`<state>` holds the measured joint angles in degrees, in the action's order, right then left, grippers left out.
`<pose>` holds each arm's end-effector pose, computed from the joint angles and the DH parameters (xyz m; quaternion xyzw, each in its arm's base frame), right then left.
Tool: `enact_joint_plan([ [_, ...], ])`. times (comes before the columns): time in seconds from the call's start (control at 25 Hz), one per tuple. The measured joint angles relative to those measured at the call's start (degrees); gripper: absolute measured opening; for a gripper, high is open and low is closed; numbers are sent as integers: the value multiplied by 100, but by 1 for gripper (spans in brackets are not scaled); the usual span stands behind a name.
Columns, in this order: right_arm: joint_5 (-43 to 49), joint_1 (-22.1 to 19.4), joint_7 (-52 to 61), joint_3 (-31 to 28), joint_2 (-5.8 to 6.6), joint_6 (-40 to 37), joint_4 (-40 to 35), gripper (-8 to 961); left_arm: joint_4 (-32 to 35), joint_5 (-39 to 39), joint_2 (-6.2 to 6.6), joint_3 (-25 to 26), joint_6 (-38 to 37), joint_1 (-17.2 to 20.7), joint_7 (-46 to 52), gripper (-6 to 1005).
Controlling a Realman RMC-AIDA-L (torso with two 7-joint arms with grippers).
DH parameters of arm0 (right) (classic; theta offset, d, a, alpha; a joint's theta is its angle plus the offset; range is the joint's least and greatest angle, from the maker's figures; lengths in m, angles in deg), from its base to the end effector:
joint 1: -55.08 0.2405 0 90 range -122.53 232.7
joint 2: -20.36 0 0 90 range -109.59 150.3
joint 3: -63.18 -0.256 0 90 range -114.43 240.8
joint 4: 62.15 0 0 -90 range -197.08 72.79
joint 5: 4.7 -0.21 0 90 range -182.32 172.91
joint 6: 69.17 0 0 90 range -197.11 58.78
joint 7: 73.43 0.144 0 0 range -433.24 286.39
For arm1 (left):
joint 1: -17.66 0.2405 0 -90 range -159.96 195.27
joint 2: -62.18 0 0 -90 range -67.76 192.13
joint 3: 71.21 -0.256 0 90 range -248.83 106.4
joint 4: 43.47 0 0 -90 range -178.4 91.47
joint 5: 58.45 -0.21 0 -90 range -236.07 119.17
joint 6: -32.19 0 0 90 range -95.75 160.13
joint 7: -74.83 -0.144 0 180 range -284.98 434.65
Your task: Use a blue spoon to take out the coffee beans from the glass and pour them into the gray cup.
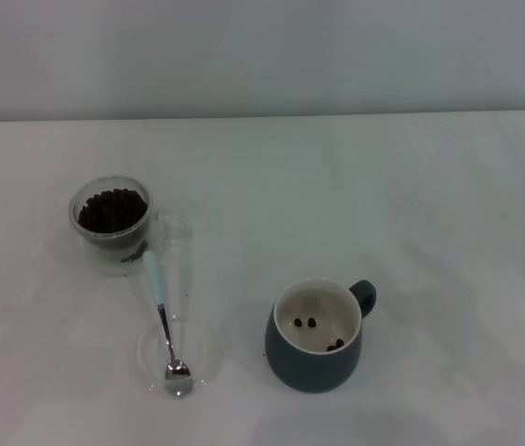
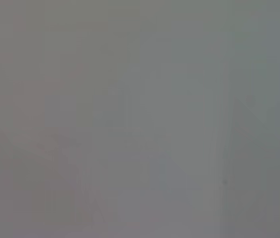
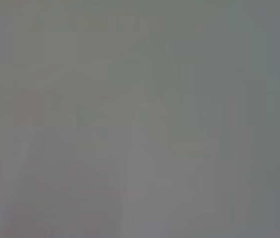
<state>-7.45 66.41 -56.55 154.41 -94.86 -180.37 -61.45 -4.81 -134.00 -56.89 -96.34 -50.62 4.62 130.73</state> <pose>0.3441 0.2038 0.0667 -0.6408 0.0604 0.4371 0.6282 -0.3512 0.2841 0.1238 -0.7244 -0.1799 -0.3762 0.5490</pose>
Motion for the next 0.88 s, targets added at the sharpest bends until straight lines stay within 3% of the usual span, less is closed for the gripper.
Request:
enact_joint_plan([
  [0.88, -8, 11, 0, -1, 0, 152, -92, 592, -48, 50, -4, 0, -227, -22, -156, 639],
])
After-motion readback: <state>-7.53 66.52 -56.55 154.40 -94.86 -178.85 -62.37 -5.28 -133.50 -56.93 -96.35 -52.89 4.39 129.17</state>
